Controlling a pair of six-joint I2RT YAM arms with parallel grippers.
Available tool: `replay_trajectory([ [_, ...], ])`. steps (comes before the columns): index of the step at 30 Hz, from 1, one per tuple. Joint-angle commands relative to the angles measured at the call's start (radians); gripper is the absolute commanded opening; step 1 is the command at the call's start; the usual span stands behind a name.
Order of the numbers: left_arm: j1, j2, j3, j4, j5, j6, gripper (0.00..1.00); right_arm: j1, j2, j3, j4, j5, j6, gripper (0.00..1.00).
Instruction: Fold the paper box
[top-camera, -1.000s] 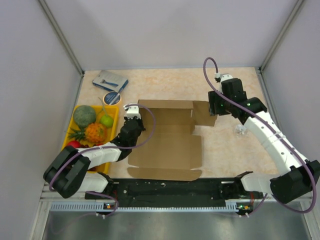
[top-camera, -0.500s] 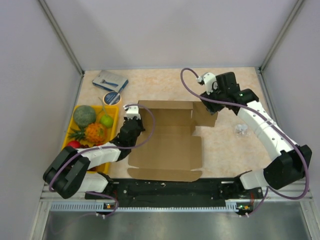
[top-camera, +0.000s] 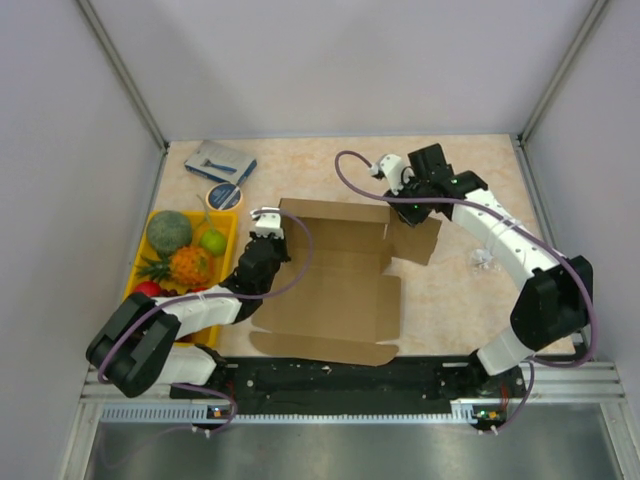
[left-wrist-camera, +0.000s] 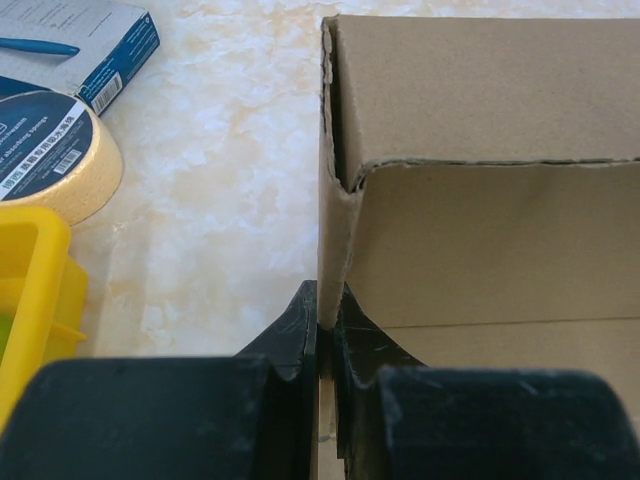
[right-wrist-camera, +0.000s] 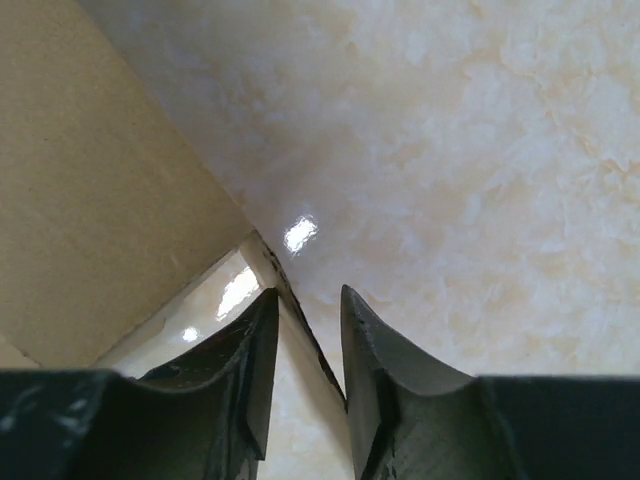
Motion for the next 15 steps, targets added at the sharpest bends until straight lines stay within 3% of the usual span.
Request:
replay_trajectory([
  [1,0.003,-0.017,0.011,0.068,-0.005,-0.044,0.0,0.056,-0.016,0.032,0.039,0.081,0.02,0.26],
  [2,0.004,-0.013,0.019,0.033,-0.009,-0.062,0.0,0.074,-0.021,0.015,0.048,0.1,0.028,0.22],
  [6,0.012,-0.048,0.059,-0.102,0.036,-0.2,0.4,0.082,-0.041,-0.062,0.131,0.185,0.034,0.06],
  [8,0.013,-0.118,0.024,-0.113,0.107,-0.213,0.49,0.082,-0.044,-0.086,0.149,0.21,0.028,0.03],
  [9,0.013,-0.152,0.007,-0.129,0.116,-0.231,0.79,0.084,-0.042,-0.093,0.163,0.215,0.013,0.01],
  [10,0.015,-0.189,-0.011,-0.139,0.148,-0.237,0.99,0.084,-0.042,-0.1,0.174,0.224,0.007,0.0],
  [12,0.017,-0.311,-0.073,-0.179,0.178,-0.236,0.99,0.084,-0.036,-0.097,0.178,0.239,-0.006,0.0],
  [15,0.015,-0.497,-0.143,-0.247,0.25,-0.268,0.89,0.084,-0.05,-0.09,0.188,0.215,-0.007,0.0],
])
